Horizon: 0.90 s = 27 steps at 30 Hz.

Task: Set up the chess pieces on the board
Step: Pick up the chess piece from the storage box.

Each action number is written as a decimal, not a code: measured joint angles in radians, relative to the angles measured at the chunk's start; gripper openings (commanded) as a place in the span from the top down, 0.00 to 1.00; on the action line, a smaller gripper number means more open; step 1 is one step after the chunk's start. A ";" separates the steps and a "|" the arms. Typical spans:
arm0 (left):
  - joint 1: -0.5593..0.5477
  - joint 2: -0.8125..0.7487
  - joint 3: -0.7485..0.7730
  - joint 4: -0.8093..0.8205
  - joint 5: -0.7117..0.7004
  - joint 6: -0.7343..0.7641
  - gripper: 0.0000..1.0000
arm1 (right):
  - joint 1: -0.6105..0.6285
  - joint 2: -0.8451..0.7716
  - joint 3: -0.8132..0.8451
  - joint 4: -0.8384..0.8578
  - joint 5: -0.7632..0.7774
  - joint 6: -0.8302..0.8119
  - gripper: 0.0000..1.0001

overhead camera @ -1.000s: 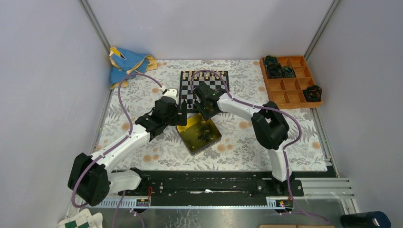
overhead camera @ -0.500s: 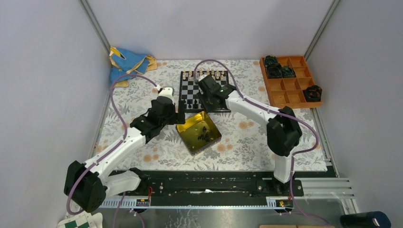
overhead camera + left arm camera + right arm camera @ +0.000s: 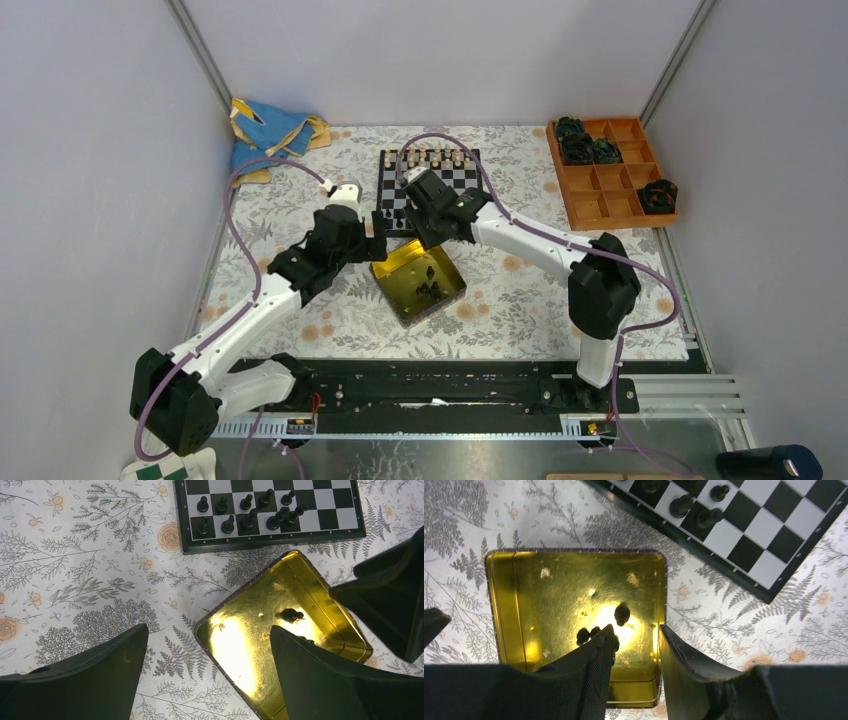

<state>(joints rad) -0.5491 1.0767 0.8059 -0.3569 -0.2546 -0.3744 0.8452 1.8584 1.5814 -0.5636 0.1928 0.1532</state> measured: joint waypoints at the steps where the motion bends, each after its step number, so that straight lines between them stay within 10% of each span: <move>1: 0.000 0.000 -0.002 -0.001 0.000 0.002 0.01 | 0.008 0.000 -0.010 0.000 -0.002 0.005 0.55; 27: 0.006 0.006 -0.023 0.006 -0.003 0.027 0.01 | 0.024 0.047 -0.122 0.045 -0.081 0.039 0.57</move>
<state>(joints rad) -0.5426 1.0824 0.7830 -0.3511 -0.2573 -0.3473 0.8688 1.9049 1.4593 -0.5182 0.1116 0.1921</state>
